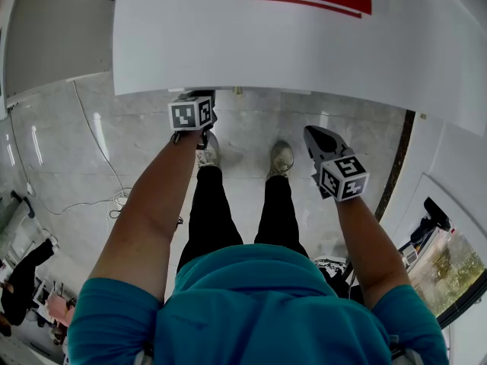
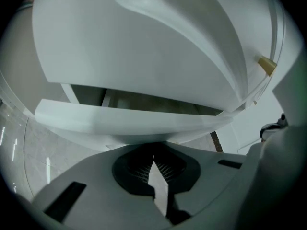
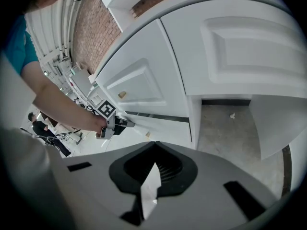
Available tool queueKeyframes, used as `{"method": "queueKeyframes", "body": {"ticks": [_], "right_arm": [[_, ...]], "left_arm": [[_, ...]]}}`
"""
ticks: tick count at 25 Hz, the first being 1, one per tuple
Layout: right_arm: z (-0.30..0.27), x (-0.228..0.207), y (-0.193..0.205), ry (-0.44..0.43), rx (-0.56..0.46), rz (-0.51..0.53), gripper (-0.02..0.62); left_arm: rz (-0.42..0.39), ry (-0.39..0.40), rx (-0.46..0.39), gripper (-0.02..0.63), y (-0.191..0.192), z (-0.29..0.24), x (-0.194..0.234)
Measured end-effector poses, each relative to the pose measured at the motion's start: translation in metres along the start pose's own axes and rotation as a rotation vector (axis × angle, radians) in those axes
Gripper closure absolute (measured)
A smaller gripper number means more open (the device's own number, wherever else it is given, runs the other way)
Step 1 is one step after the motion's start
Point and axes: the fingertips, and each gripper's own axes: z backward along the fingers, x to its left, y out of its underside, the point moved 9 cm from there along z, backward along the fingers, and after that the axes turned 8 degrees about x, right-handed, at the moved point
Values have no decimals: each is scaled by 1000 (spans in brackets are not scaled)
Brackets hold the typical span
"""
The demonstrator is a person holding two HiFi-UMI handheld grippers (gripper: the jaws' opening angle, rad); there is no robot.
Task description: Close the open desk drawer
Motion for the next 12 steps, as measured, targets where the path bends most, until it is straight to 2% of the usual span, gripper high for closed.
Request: {"method": "queueKeyframes", "body": {"ticks": [8,12], "right_arm": [[-3,-4,2,-3,4,-9,574],[-2,-3,5,-3,10,-12,574]], "left_arm": [[-2,-9,-25,591,-21,-7,3],[21,-9,4,591,-24,-10,5]]}}
